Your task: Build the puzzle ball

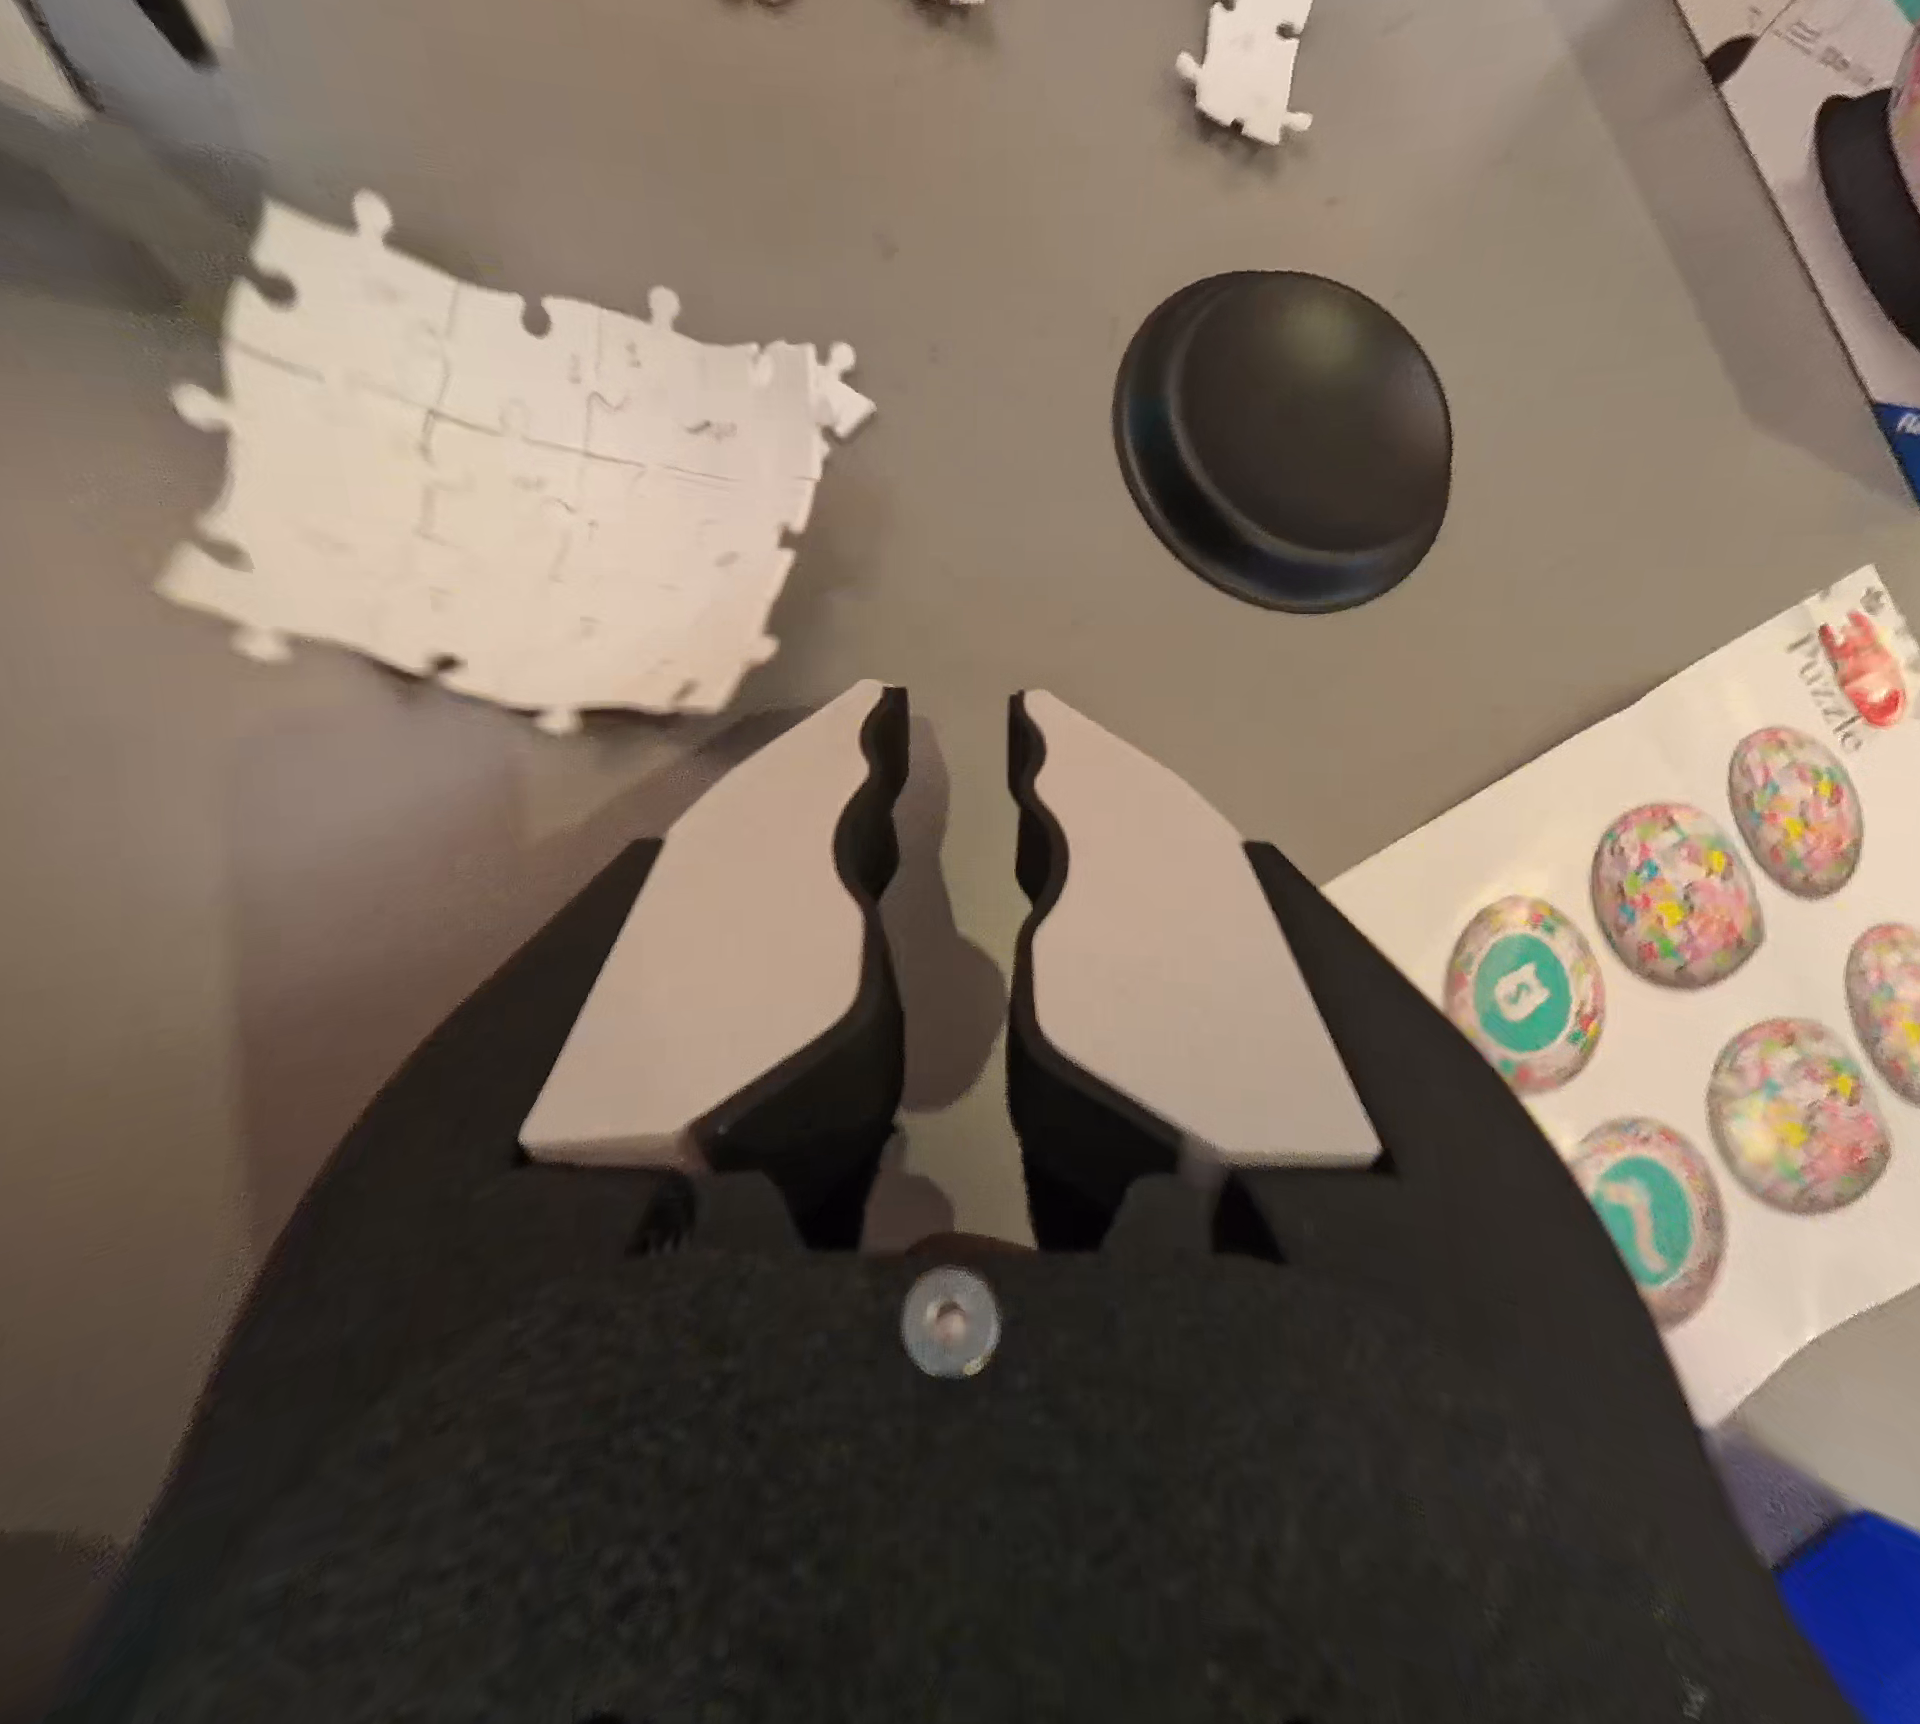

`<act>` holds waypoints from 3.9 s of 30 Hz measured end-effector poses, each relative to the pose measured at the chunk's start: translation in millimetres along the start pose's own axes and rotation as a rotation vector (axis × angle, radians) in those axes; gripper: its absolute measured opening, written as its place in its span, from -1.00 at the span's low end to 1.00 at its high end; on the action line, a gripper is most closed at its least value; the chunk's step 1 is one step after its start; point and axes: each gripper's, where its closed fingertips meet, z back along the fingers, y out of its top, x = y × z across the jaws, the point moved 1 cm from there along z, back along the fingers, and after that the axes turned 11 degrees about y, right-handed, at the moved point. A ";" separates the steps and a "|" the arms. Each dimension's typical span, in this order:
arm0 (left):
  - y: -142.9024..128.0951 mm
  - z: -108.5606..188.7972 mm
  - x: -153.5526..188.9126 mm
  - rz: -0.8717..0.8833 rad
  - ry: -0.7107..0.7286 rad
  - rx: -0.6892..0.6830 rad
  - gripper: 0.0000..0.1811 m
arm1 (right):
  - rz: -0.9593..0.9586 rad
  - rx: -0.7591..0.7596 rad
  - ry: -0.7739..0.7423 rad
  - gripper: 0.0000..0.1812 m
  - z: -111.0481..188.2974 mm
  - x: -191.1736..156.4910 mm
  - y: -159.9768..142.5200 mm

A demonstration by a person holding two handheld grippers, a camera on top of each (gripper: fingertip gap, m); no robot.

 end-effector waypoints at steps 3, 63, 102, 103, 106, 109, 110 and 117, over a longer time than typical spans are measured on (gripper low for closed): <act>5.2 -2.3 -6.6 -0.006 0.003 0.014 -0.78 | -0.063 0.098 0.036 -0.71 12.9 -16.6 9.1; 50.5 -60.8 -31.1 -0.171 -0.168 -0.086 -0.63 | -0.402 0.225 0.158 -0.71 -26.4 -34.2 13.6; 18.7 -64.3 -11.2 -0.452 -0.181 -0.225 -1.00 | -0.049 0.229 0.225 -0.62 -16.8 -0.1 37.2; 17.4 -63.2 -11.6 -0.451 -0.186 -0.231 -1.00 | -0.013 0.186 0.198 -0.61 -22.6 7.8 33.3; 14.3 -60.6 -13.0 -0.450 -0.188 -0.238 -1.00 | 0.061 0.108 0.220 -0.62 -37.7 14.5 28.6; 13.8 -60.3 -13.5 -0.432 -0.200 -0.234 -1.00 | 0.104 0.126 0.294 -0.69 -47.9 5.8 35.4; 14.3 -60.6 -14.3 -0.424 -0.202 -0.232 -1.00 | 0.112 0.125 0.314 -0.72 -49.5 1.7 36.7; 17.1 -61.5 -18.6 -0.403 -0.203 -0.219 -1.00 | 0.081 0.165 0.327 -0.74 -37.6 -8.0 35.1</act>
